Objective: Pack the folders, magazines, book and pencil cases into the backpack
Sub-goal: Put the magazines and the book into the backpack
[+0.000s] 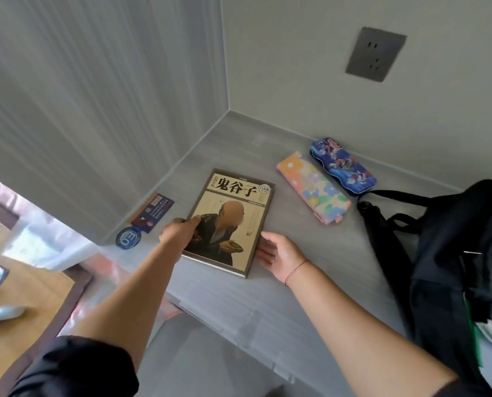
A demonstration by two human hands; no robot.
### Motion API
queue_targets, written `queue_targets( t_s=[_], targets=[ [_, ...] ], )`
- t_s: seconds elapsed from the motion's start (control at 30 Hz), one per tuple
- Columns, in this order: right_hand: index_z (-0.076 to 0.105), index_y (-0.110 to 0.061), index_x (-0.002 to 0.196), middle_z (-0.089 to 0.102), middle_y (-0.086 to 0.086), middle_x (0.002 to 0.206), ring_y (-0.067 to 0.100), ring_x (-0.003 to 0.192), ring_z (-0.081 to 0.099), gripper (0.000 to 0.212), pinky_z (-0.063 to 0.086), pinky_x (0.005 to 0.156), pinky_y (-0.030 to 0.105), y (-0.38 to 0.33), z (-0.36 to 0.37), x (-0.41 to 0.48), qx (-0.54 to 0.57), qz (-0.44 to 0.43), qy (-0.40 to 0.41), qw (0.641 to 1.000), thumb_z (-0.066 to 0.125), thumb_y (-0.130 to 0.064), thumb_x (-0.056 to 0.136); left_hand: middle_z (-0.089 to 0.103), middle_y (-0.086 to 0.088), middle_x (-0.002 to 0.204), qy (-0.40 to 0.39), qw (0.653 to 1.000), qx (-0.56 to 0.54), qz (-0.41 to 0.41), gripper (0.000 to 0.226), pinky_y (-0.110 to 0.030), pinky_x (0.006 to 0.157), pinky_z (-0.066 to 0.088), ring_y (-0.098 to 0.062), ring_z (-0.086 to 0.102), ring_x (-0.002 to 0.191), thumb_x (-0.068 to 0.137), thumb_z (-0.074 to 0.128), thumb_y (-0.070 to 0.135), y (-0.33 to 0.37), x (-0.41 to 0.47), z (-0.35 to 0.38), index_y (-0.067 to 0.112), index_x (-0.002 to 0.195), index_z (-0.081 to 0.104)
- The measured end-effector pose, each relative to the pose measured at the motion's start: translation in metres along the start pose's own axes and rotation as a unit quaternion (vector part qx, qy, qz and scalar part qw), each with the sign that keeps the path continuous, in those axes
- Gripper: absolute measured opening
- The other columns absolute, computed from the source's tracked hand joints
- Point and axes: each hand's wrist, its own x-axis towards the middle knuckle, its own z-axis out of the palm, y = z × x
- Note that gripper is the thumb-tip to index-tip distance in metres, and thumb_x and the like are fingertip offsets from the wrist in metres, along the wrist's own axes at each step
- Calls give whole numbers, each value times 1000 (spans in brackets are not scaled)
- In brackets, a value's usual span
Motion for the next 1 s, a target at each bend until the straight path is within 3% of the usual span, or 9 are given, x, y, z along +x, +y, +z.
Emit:
queue_targets(
  t_s=[0.03,0.17,0.23,0.33,0.5,0.6,0.73,0.87,1.0],
  targets=[
    [62,-16,88,66,4,89,21,92,57,11,40,97,36,-1,-2,1,-8,3,0,1000,55,-25,89,63,-12,99,-16,999,-31,-18,47,-32,80,48,-27,60,92,89,52,51,1,2,-2,10,114,55],
    [60,-15,113,65,3,99,20,93,57,28,46,79,31,1,-7,0,-43,-13,-18,999,63,-23,87,64,-6,82,-51,997,-29,-44,49,-24,55,41,-19,61,73,87,50,59,8,-11,4,13,105,56],
    [52,-18,127,61,4,113,25,110,54,44,46,98,47,1,-12,-3,-75,-51,1,996,66,-19,85,64,-5,83,-47,998,-23,-24,51,-23,52,42,-16,62,70,85,47,64,10,-25,16,17,103,53],
    [46,-21,132,57,6,125,30,120,49,52,39,105,56,-6,-26,-16,-77,-84,17,993,66,-17,85,64,-4,84,-40,998,-43,12,54,-23,50,43,-15,63,71,84,47,65,15,-47,31,16,104,52],
    [49,-28,129,60,4,125,26,112,57,45,52,87,42,-32,-71,-63,-37,-187,-13,982,60,-11,89,63,0,88,-77,991,-93,65,53,-23,54,46,-14,63,76,84,47,65,50,-88,61,18,108,49],
    [52,-26,128,64,3,119,25,109,60,42,52,86,41,-45,-108,-99,-19,-232,2,972,59,-11,89,66,0,90,-137,980,-107,92,48,-21,53,49,-14,67,78,84,49,63,84,-113,83,21,108,49],
    [50,-17,132,60,13,127,33,118,54,43,45,100,49,-47,-167,-151,6,-258,42,965,57,-12,90,67,3,90,-186,967,-68,161,43,-23,56,48,-12,67,78,87,49,58,135,-152,123,21,110,50],
    [56,-18,124,65,11,122,30,114,59,38,51,91,40,-32,-224,-205,40,-273,67,959,60,-12,86,66,3,87,-218,952,-32,210,42,-19,50,47,-10,67,72,88,51,55,171,-200,169,20,111,48],
    [60,-23,121,70,2,117,19,109,64,41,52,89,33,-5,-285,-260,59,-299,97,948,62,-16,80,66,7,86,-252,925,50,281,40,-21,54,44,-7,63,74,89,45,58,191,-256,219,24,110,51]
  ],
)
